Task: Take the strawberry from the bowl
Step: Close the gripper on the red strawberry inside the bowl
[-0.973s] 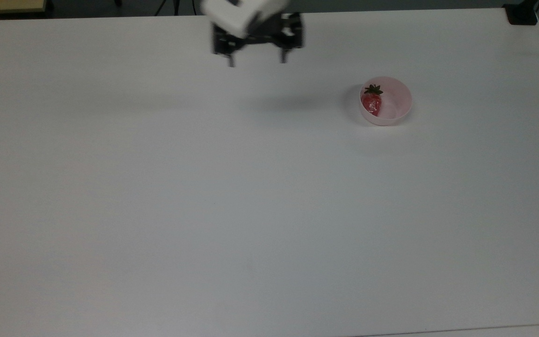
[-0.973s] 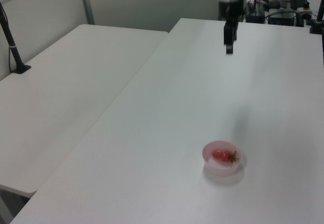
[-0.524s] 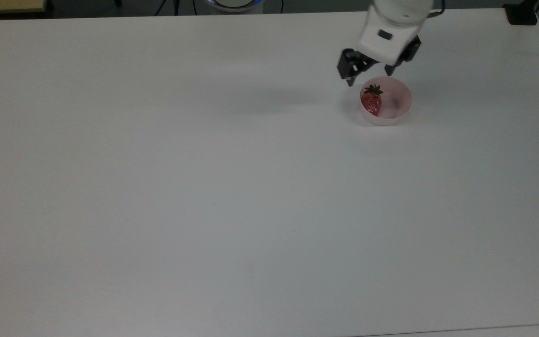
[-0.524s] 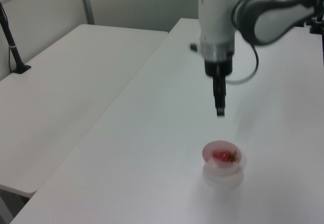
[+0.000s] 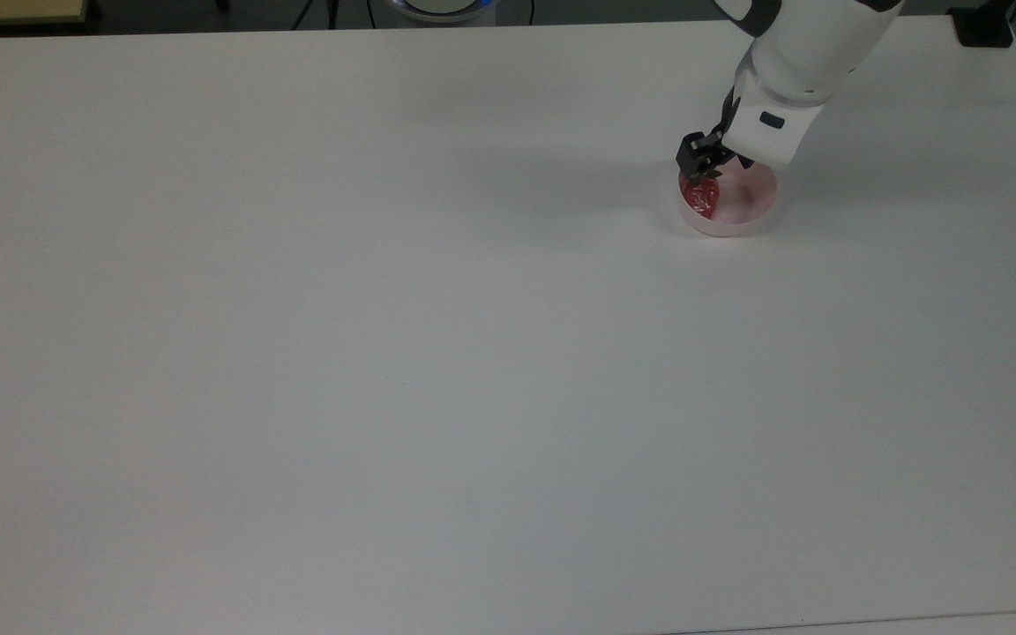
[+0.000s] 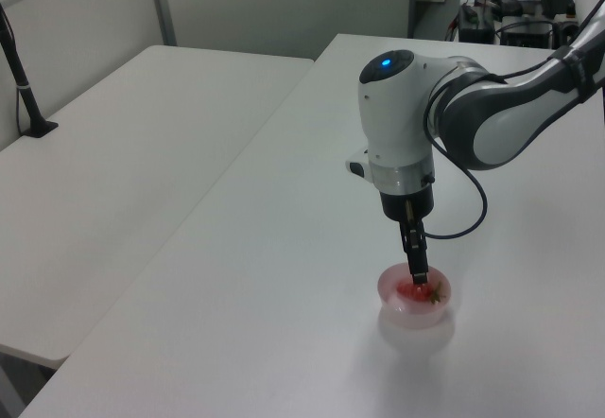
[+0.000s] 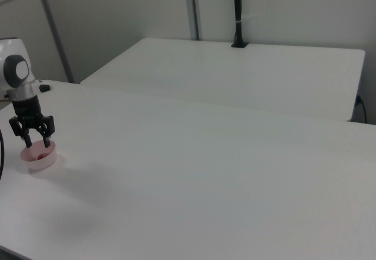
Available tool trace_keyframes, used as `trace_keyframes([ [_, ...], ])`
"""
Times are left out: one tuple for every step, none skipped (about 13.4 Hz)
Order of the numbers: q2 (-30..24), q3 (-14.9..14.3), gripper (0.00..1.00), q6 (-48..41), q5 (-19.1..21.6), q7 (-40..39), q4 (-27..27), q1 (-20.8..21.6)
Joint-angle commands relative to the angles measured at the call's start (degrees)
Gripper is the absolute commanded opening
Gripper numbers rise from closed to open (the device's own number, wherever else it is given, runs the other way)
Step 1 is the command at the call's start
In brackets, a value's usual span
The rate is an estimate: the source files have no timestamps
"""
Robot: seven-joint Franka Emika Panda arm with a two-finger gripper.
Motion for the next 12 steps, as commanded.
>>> trace_keyframes([
  [1.8,-0.7,0.68,3.0,-3.1,-0.3,-1.9,1.4],
  [1.9,-0.5,0.68,3.0,-3.7,-0.4,-2.3,1.5],
  [2.0,-0.4,0.68,3.0,-4.8,-0.6,-2.9,1.8],
  [2.0,-0.4,0.69,3.0,-5.0,-1.4,-3.6,2.1],
  [2.0,-0.4,0.70,3.0,-5.1,-2.8,-4.3,2.2],
  [2.0,-0.4,0.70,2.9,-5.1,-3.2,-4.4,2.2],
  [2.0,-0.3,0.70,2.9,-5.1,-3.1,-4.4,2.3],
  [2.0,-0.3,0.67,2.9,-5.1,-3.0,-4.4,2.5],
  [2.0,-0.1,0.52,2.9,-5.3,-3.0,-4.4,2.7],
  [2.0,0.3,0.40,2.9,-5.7,-3.0,-4.4,2.6],
  [2.0,0.5,0.24,2.9,-5.7,-3.0,-4.4,2.5],
  [1.9,0.5,0.18,2.9,-5.7,-3.0,-4.3,2.5],
])
